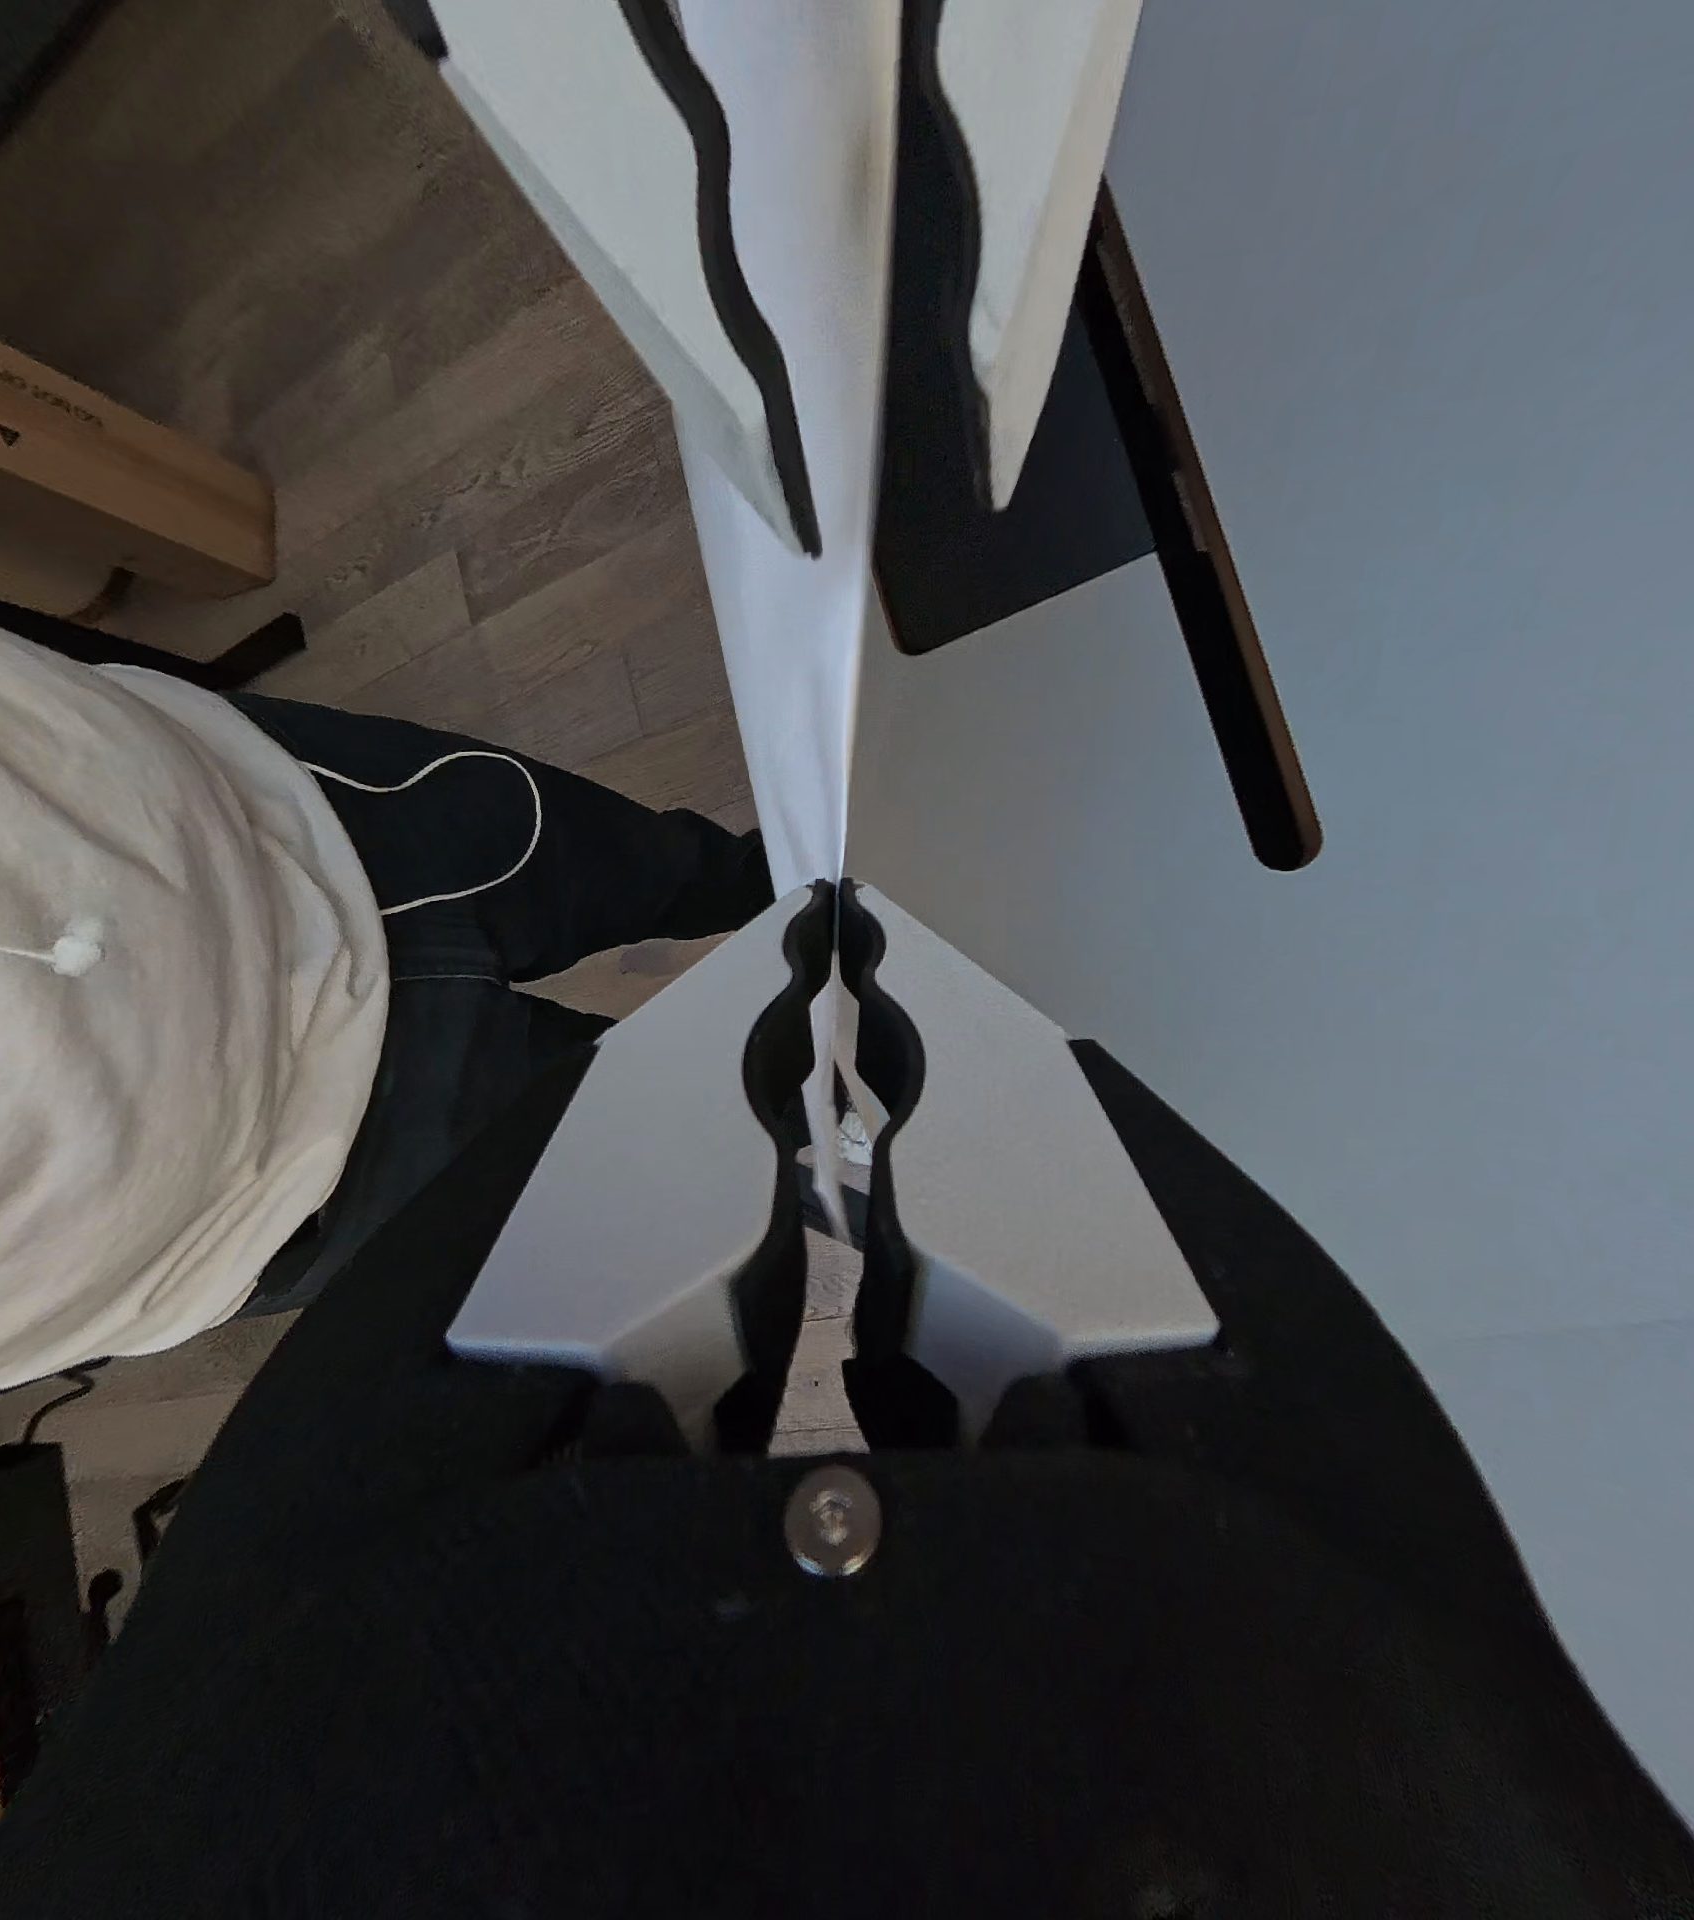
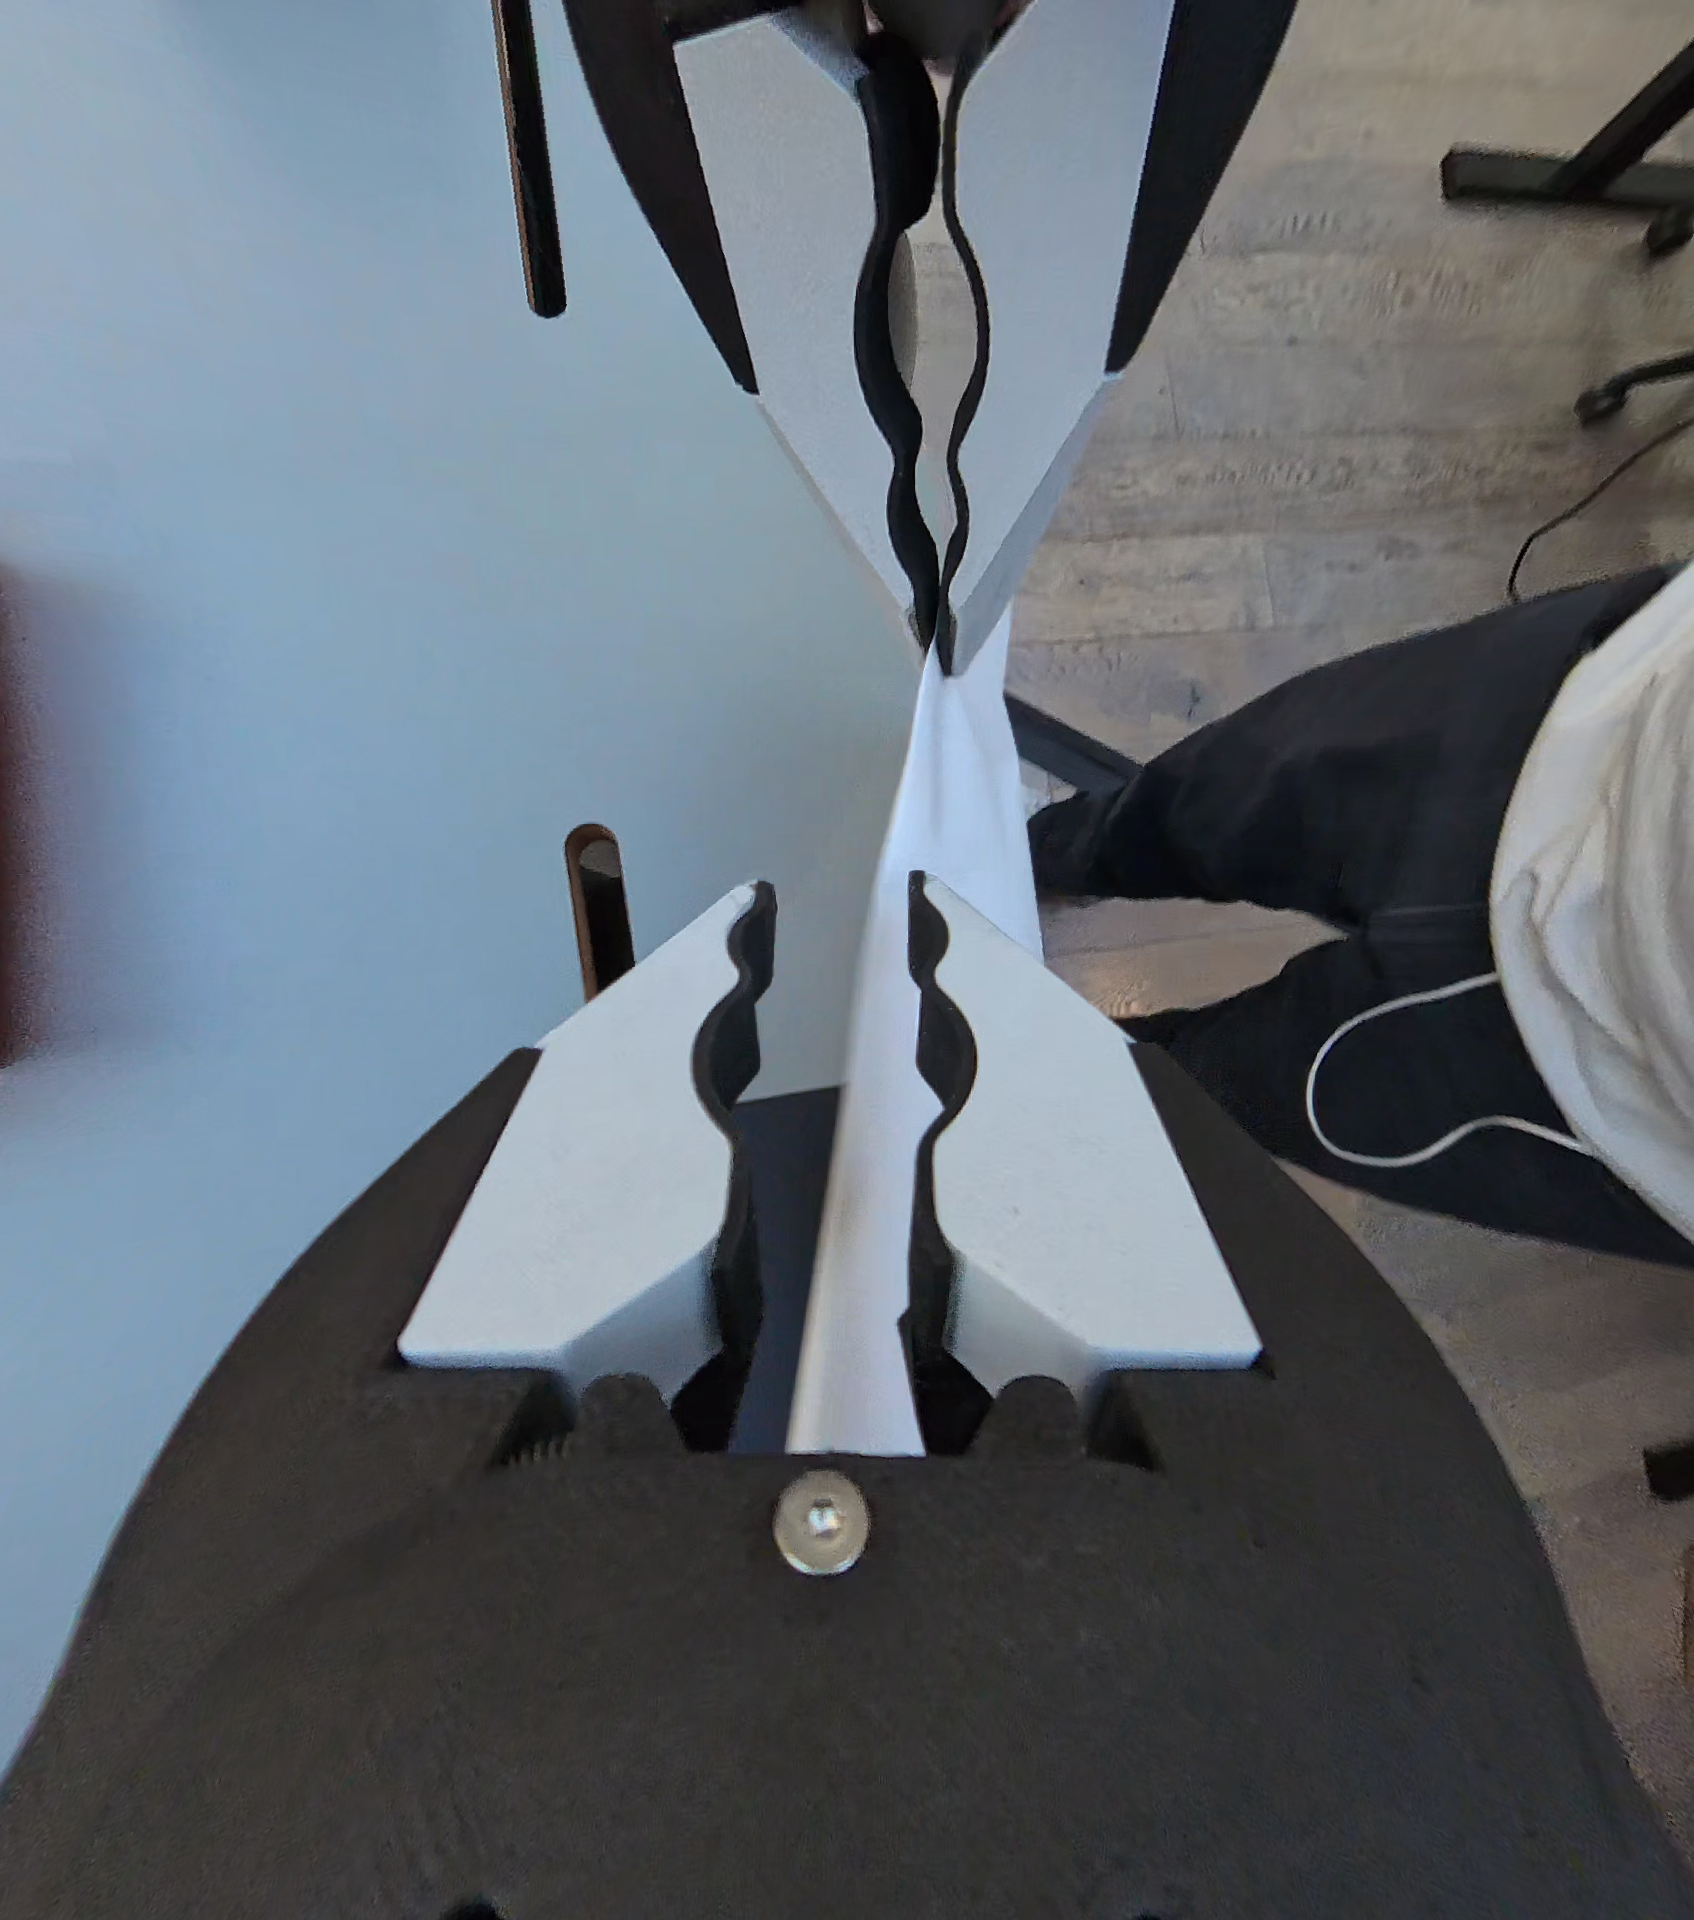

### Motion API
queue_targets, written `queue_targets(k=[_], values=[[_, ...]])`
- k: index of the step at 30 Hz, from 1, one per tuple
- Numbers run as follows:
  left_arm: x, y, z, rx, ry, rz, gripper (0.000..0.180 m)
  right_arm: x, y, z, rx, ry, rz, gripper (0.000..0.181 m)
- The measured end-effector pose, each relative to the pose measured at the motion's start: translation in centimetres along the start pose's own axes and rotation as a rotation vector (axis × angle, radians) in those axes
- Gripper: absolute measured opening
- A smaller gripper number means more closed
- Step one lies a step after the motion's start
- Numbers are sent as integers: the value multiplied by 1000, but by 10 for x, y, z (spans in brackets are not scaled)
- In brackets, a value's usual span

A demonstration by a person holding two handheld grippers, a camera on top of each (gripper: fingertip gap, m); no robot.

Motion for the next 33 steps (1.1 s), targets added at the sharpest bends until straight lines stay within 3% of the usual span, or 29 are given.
queue_targets(k=[3,8,14,16,20,22,26,33], values=[[9,-26,15,-102,-35,-10,0,21,-53,-1,102,90,53,26],[32,-66,42,-242,-76,-83,0,85,-84,-48,29,96,-50,26],[55,-111,78,-334,-139,-180,0,101,-76,-59,119,174,36,15],[56,-120,86,-367,-160,-166,0,108,-80,-68,96,200,27,0],[60,-135,100,-376,-198,-168,1,122,-91,-79,140,271,46,0],[65,-141,108,-334,-193,-179,23,129,-97,-84,181,317,47,0],[71,-156,116,-323,-208,-149,0,145,-107,-99,208,388,35,0],[64,-177,137,-320,-185,-121,0,166,-113,-117,186,443,-10,2]])
Point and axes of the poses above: each gripper's, where its closed fingertips meet, y out along the fingers, x out of its top, z = x × y across the jaws, the point moved 4 cm from there along -y, back along the fingers, and after that the axes turned 2 degrees about z, right-handed, at the moved point
